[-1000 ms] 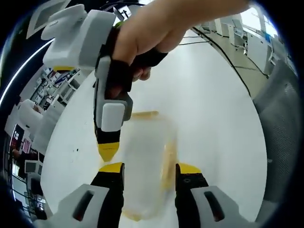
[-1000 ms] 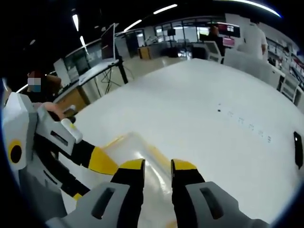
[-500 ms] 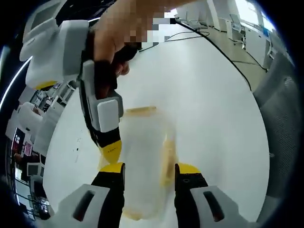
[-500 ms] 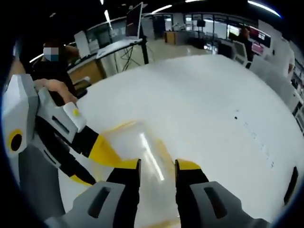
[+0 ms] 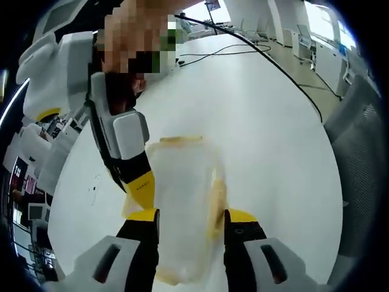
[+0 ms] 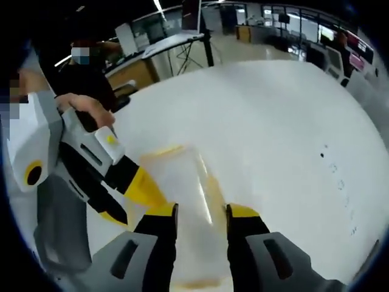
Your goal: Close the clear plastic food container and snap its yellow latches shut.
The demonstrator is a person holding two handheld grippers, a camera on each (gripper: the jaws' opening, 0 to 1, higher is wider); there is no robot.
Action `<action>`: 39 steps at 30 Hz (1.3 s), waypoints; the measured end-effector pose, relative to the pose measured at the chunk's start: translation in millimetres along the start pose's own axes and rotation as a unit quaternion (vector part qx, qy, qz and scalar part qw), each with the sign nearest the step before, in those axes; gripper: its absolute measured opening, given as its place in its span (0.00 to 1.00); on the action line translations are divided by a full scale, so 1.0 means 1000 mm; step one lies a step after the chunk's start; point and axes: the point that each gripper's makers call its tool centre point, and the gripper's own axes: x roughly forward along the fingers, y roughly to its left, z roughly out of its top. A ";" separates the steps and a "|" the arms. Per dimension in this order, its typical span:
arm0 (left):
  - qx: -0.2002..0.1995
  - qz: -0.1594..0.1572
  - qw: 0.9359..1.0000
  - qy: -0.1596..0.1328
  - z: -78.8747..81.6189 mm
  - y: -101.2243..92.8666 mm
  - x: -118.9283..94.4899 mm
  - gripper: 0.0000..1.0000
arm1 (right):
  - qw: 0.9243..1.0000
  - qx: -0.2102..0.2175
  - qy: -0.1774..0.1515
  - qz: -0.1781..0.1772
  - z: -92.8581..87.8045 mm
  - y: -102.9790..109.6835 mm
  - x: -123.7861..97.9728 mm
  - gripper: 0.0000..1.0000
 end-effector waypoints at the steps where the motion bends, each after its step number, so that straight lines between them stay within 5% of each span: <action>1: 0.000 -0.002 1.000 -0.001 0.000 0.000 0.000 0.36 | 1.000 0.001 0.009 0.010 -0.001 0.000 0.001 0.29; 10: 0.013 -0.022 1.000 0.001 0.000 -0.002 -0.002 0.34 | 0.995 -0.037 0.075 0.058 -0.005 0.011 0.002 0.30; 27: 0.071 -0.042 0.996 0.023 0.004 -0.009 0.000 0.33 | 0.988 -0.040 0.100 0.110 -0.004 0.013 0.009 0.32; 39: 0.071 -0.052 0.996 0.023 0.004 -0.009 0.001 0.32 | 0.982 -0.031 0.126 0.138 -0.003 0.008 0.015 0.32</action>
